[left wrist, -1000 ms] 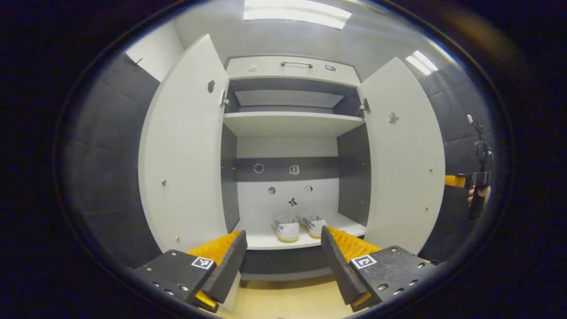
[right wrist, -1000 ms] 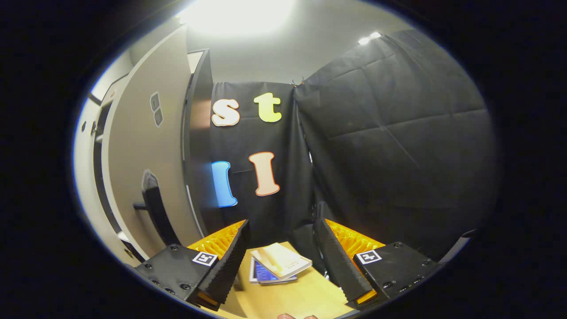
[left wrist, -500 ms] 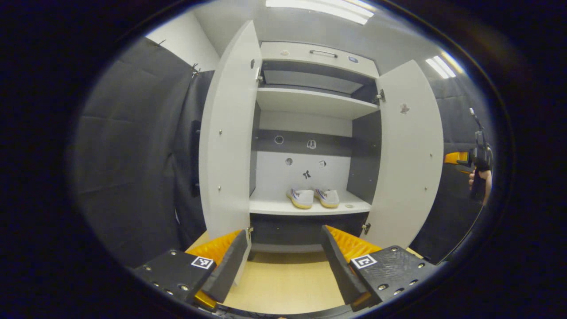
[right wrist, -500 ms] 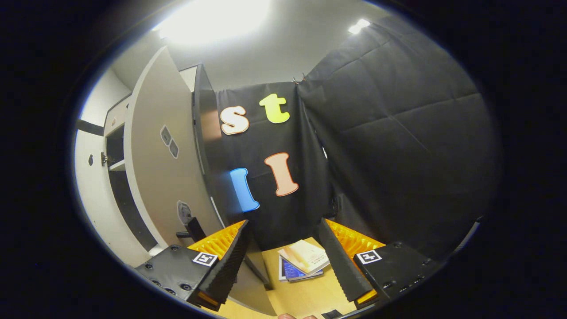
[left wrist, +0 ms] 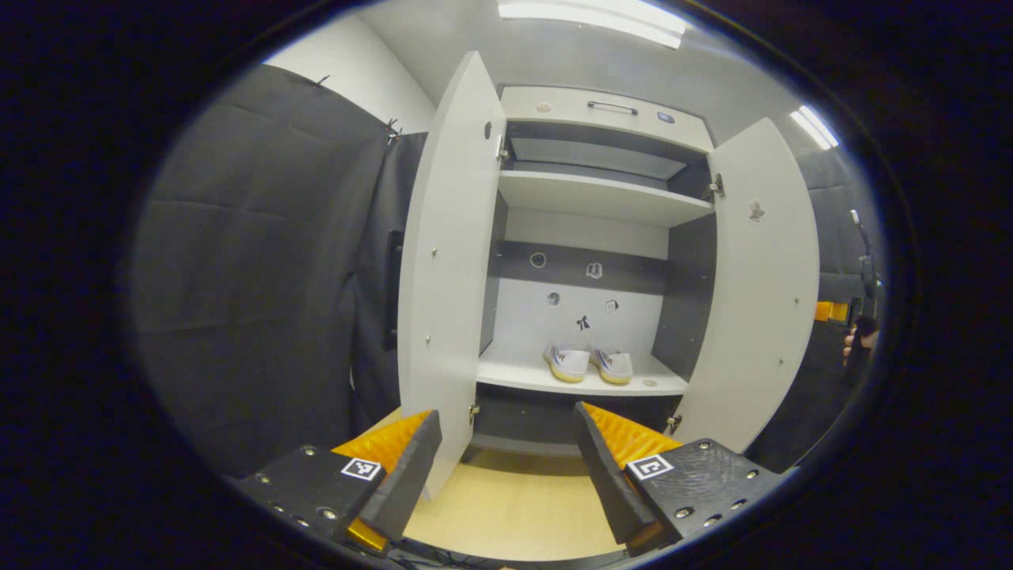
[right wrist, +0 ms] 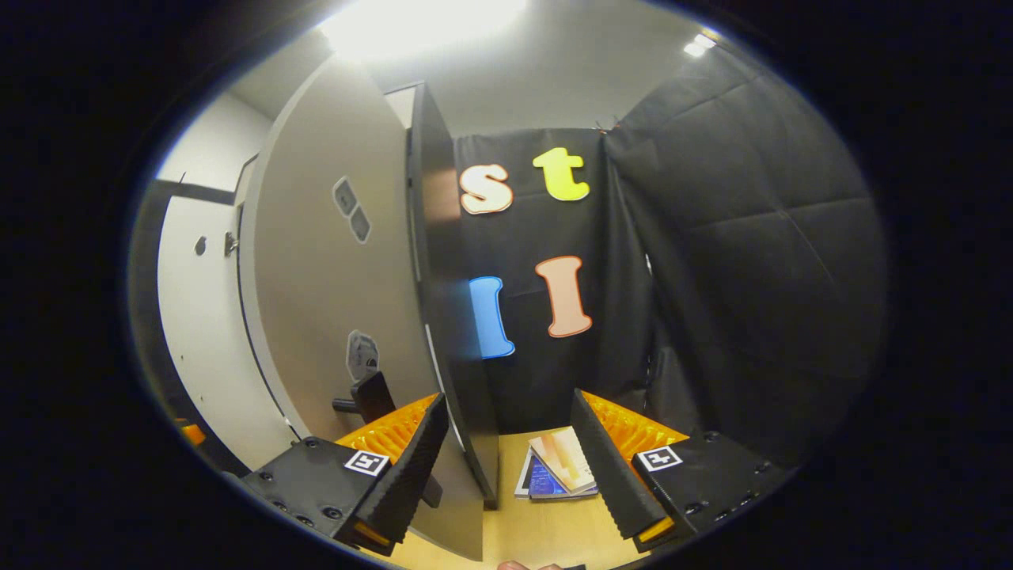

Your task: Grab one shoe with the right hand and put it into the shoe cabinet, grab the other shoe with the left hand and put it into the shoe cabinet; then close the right door with the right hand and the left door with the left hand.

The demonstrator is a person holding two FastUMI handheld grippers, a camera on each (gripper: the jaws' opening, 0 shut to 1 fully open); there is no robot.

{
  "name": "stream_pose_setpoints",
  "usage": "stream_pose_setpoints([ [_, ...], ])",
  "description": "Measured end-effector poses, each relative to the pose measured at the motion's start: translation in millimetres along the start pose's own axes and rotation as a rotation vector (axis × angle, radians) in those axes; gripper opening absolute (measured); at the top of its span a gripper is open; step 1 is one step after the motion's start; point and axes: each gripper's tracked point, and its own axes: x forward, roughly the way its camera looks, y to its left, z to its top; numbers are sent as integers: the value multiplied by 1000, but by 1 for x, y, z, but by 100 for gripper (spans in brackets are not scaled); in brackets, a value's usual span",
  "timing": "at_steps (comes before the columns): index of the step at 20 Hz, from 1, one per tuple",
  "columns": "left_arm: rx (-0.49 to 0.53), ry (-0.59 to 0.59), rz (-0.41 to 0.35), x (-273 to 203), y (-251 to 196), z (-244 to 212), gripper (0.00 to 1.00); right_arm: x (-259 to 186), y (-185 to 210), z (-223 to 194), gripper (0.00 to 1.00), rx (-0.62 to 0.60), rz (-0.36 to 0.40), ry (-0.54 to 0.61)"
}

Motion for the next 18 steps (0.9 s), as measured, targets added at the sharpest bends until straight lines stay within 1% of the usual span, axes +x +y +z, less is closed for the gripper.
stream_pose_setpoints([
  [2, -5, 1, 35, -7, -1, 0, 94, 0, -1, -7, 97, -69, 23, 1],
  [5, 29, 9, 87, -14, 6, -3, 94, 3, 10, -14, 97, -44, 84, 7],
  [10, 31, 8, 120, -22, 10, -2, 95, 3, 30, -14, 96, -69, 140, 3],
  [13, 34, 4, 140, -19, 18, -1, 95, 3, 46, -17, 97, -48, 147, 5],
  [16, 12, 1, 129, -16, 20, -1, 95, 6, 60, -19, 97, -27, 142, 17],
  [18, 17, 13, 119, -14, 24, -3, 95, 7, 69, -20, 97, -31, 129, 26],
])
